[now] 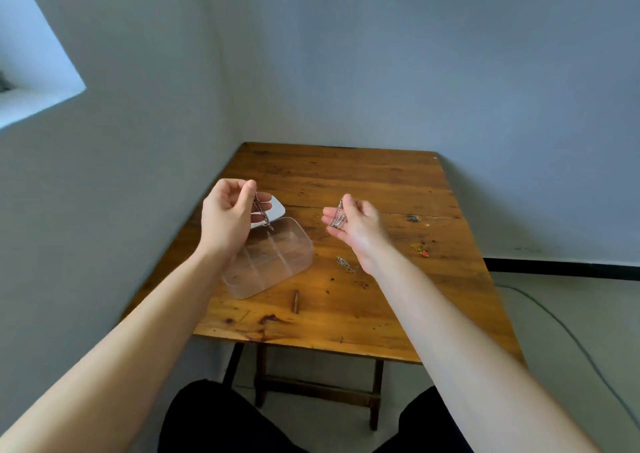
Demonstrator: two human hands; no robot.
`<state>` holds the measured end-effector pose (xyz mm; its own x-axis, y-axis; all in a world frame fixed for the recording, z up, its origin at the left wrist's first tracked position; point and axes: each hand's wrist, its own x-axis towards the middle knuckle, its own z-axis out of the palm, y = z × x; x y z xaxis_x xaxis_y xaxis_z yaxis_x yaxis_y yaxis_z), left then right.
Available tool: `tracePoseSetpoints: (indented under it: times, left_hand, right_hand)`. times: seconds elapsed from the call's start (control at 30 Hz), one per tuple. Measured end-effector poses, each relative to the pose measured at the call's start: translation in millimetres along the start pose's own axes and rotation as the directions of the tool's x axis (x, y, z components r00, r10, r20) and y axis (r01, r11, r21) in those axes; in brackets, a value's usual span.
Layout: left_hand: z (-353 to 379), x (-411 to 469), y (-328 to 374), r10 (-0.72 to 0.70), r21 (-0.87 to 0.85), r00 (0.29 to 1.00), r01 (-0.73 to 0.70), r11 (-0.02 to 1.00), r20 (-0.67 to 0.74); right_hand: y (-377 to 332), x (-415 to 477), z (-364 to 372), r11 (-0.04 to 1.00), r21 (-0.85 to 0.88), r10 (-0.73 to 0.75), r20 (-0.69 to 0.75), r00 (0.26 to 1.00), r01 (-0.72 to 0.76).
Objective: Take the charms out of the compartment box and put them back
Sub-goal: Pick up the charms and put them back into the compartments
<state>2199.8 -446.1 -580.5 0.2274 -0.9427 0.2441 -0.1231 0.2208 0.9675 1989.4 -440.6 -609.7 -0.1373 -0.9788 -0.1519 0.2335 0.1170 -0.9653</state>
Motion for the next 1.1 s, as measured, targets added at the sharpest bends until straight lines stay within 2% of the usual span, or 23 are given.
tracePoseSetpoints:
  times: [0.13, 0.4, 0.63, 0.87, 1.03, 1.1]
  left_hand:
    - [-17.9, 12.1, -6.1, -0.060, 0.017, 0.995, 0.062, 0.998, -0.074]
    - [-36.7, 17.0, -48.6, -0.311, 0.048, 0.940, 0.320, 0.946, -0.138]
    - [-47.3, 31.6, -71.9, -0.337, 0.147, 0.912, 0.376, 0.915, -0.234]
    - [-56.5, 35.4, -88.5, -0.304, 0.360, 0.940, 0.340, 0.869, -0.154]
    - [-58.7, 38.3, -93.1, -0.317, 0.314, 0.938, 0.347, 0.884, -0.143]
    - [-58.4, 39.2, -91.8, -0.334, 0.295, 0.931, 0.364, 0.883, -0.148]
  right_hand:
    - [-3.0, 7.8, 32.9, 0.999, -0.050, 0.018, 0.059, 0.998, -0.015]
    - [19.0, 19.5, 73.5, 0.984, -0.132, 0.128, 0.078, 0.989, -0.117]
    - [44.7, 44.5, 115.1, 0.968, -0.140, 0.224, 0.101, 0.969, -0.209]
    - [74.8, 60.1, 140.1, 0.863, -0.416, 0.332, 0.036, 0.943, -0.288]
    - [65.1, 59.6, 132.5, 0.890, -0.331, 0.356, 0.077, 0.931, -0.313]
    - [57.7, 58.2, 125.5, 0.893, -0.349, 0.335, 0.098, 0.937, -0.283]
